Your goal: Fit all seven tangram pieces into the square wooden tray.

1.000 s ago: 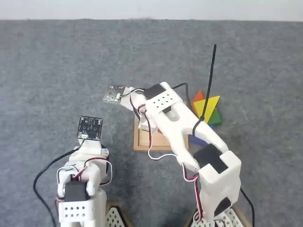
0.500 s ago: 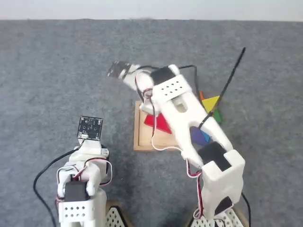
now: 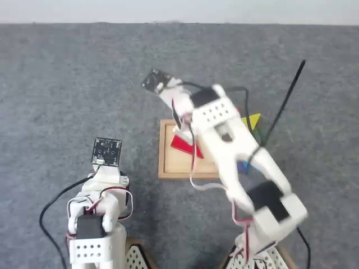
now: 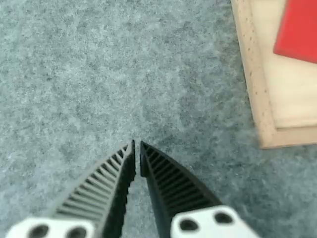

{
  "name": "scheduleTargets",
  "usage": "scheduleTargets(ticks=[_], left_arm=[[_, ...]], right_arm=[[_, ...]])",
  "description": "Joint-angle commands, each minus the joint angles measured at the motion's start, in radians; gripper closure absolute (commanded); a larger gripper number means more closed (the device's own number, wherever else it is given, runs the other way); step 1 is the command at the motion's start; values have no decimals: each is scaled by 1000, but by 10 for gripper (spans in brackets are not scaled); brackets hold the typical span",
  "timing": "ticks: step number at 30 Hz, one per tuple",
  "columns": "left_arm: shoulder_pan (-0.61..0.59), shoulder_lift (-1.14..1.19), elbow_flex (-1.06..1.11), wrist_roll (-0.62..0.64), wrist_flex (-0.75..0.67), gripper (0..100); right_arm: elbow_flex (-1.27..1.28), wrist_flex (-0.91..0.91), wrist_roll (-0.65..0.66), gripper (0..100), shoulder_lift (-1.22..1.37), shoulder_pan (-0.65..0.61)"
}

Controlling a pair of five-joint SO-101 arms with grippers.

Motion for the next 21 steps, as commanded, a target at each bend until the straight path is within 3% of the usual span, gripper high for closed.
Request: scheduleTargets(ticks=[1, 5, 10, 12, 21], left_arm=[[6, -17, -10, -2, 3, 979], [6, -17, -10, -2, 3, 979], [6, -17, -10, -2, 3, 979], [6, -17, -10, -2, 3, 979], [6, -17, -10, -2, 3, 979]], right_arm=[[325, -226, -101, 710, -257, -16], [563, -401, -161, 893, -390, -15], [626, -394, -169, 920, -371, -15], [652, -427, -169, 998, -355, -16], [686, -446, -180, 992, -403, -19]])
